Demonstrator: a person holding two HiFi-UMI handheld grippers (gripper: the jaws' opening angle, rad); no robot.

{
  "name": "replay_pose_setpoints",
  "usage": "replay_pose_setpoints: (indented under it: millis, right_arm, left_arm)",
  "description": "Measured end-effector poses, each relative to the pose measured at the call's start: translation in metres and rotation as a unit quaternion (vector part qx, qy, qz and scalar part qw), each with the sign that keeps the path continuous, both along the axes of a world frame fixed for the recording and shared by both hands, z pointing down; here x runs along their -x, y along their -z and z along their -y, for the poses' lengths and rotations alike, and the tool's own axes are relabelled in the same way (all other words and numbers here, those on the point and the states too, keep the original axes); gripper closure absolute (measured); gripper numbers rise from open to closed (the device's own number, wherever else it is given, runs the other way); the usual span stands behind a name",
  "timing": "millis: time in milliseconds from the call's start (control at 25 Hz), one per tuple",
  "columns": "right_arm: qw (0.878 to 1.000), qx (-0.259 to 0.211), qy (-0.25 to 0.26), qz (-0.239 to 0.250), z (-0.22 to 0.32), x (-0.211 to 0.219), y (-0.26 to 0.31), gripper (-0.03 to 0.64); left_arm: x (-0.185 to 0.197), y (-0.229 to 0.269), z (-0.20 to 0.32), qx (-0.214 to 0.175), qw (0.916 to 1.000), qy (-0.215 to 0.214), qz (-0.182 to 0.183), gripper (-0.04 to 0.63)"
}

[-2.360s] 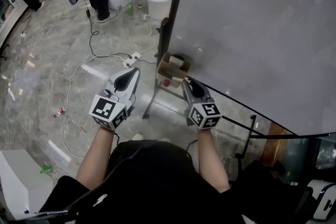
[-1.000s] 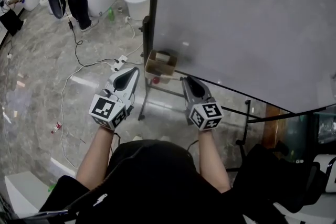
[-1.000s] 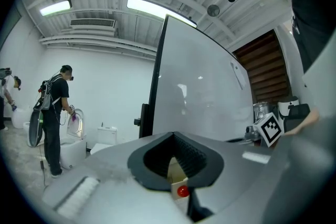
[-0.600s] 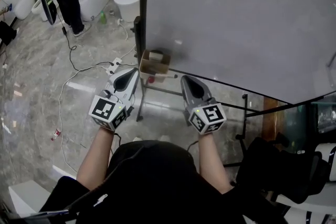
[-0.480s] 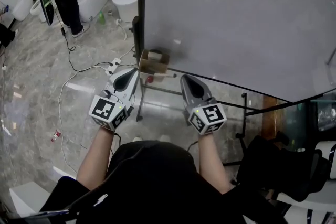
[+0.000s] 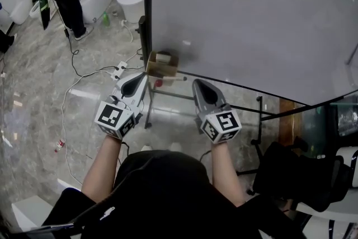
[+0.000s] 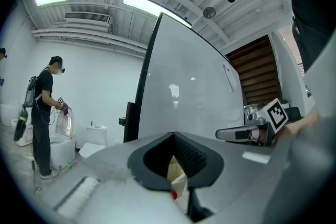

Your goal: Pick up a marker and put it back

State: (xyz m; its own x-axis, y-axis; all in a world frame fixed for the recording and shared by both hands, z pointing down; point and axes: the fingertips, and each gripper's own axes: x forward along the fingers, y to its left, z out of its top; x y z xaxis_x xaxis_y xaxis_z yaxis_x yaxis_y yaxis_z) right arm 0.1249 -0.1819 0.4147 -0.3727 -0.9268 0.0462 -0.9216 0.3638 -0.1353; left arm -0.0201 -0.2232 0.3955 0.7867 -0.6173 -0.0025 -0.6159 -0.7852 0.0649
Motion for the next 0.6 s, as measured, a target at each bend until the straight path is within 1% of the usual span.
replay_pose_setpoints:
  millis: [200,320,440,600]
  right_arm:
    - [1.000,-0.001,0.002,0.000,0.0022,0.0016,-0.0014,0.609]
    - [1.000,0.000,0.001,0.000,0.0014,0.0014,-0.0015,0.609]
    - [1.000,-0.001,0.003,-0.001,0.0017,0.0032,-0.0029,0.609]
    - [1.000,-0.002,0.006,-0.002,0.0023,0.0056,-0.0039,0.609]
  left_arm:
    - [0.0020,-0.0082,0.0023,-0.005,0.9998,-0.007,0.015,0.589]
    - [0.0007,-0.0021,0.0002,-0.003,0.9999,-0.006,0.009,0.589]
    - [0.0026,-0.0041,0.0002,-0.005,0.9999,-0.006,0.010,0.589]
    - [0.0019,-0.0051,-0.0026,0.005,0.9998,-0.015,0.012,0.589]
